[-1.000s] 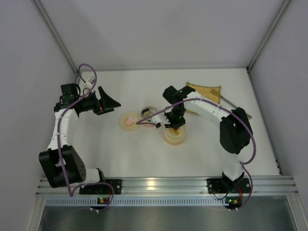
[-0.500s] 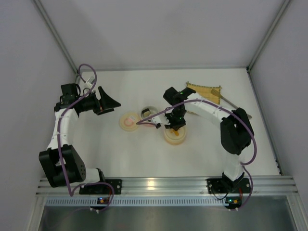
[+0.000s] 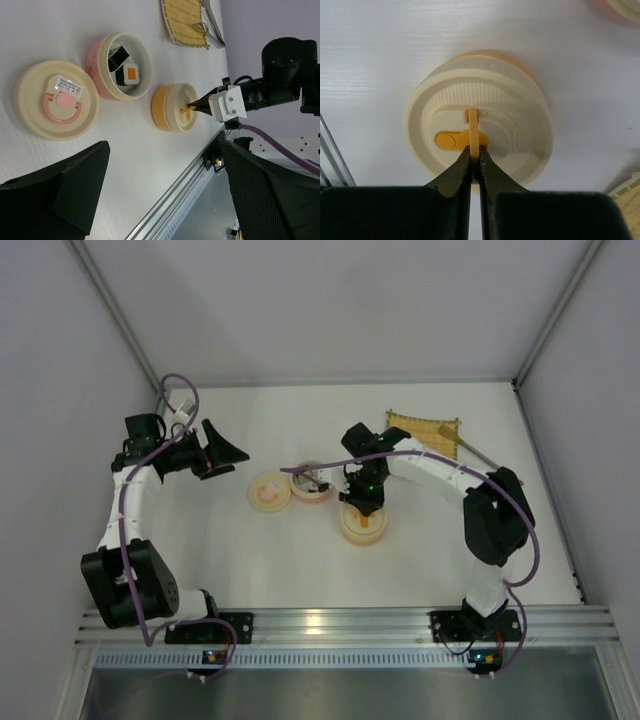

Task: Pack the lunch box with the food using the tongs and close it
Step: Close the box lid on the packing box.

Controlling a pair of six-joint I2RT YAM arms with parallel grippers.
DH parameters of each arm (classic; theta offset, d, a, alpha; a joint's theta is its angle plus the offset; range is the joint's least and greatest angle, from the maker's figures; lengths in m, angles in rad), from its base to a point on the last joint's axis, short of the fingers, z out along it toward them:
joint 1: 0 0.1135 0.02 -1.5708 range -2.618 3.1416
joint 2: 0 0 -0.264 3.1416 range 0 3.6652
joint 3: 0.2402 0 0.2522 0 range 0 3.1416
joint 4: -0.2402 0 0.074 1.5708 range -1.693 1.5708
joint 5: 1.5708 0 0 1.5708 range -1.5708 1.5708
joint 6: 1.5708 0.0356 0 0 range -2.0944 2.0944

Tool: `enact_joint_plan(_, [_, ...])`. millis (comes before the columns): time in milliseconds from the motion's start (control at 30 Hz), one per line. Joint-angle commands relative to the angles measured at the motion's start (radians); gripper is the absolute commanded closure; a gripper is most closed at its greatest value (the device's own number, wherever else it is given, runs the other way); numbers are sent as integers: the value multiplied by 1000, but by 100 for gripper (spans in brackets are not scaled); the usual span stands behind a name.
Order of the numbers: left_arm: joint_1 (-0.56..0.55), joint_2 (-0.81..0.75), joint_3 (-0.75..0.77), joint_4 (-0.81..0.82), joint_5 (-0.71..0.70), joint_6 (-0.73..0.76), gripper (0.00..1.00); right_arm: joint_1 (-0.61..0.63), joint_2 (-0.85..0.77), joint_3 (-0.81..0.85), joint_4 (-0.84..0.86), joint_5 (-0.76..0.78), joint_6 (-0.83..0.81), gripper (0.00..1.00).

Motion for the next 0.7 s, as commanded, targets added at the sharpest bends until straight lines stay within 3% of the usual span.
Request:
enact_joint_plan(0, [20,-24,-5,41,-11,-6,2,-10,7,-126,137,7,263,100])
enact_joint_plan(300, [41,-26,-1,21,-18,28,2,-134,-50,-353,329,19,658,100])
enact_joint_plan(500, [46,-27,-1,12,-21,43,2,-221,-127,-447,374,164,747,100])
enact_joint_plan(667, [48,-32,-4,9,-24,52,2,-319,-141,-438,343,138,764,100])
